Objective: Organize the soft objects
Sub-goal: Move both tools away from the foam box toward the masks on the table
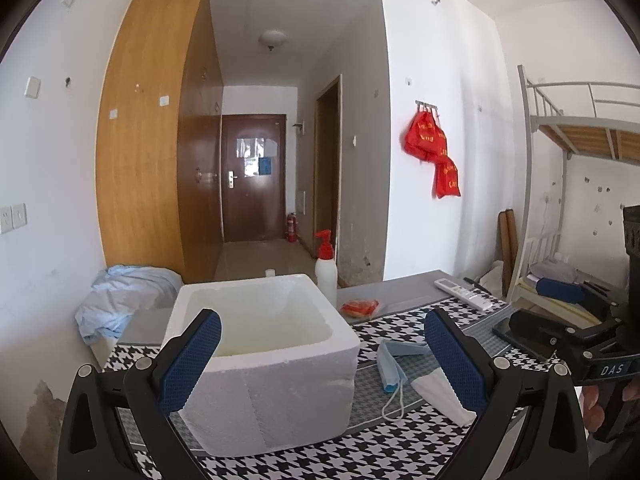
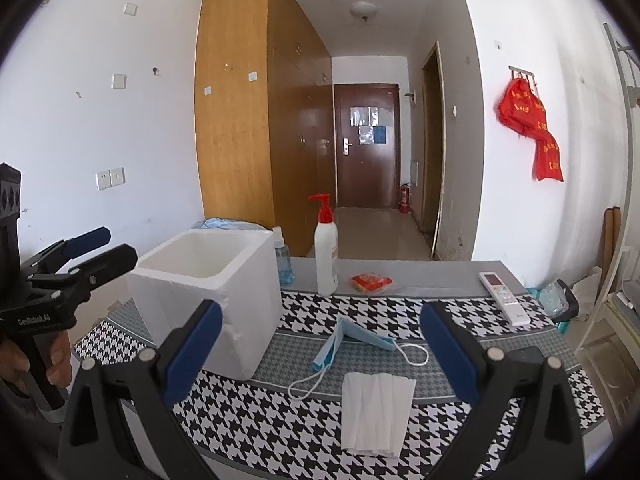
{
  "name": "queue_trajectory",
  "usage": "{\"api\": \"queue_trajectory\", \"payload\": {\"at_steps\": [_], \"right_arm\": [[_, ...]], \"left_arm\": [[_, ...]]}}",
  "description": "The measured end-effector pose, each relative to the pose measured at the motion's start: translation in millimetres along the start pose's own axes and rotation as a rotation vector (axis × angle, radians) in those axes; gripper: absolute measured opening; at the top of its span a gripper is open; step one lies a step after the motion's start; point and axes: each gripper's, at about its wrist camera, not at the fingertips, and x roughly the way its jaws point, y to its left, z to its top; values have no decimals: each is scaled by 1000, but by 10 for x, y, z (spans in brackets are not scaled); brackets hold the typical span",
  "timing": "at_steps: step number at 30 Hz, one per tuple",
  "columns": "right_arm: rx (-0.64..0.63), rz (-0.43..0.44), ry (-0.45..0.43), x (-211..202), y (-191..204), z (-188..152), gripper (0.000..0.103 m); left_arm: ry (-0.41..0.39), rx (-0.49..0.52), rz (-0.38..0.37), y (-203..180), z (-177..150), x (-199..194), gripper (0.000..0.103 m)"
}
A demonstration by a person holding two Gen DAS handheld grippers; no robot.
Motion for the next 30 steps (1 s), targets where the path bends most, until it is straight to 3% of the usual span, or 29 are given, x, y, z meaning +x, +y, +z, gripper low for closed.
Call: {"api": "queue_trajectory", "payload": {"at_steps": [30], "right_arm": [[48,-27,63,63,-171,-317,101]], "left_arm": [[66,-2,-58,-148,-303,144,102]]}}
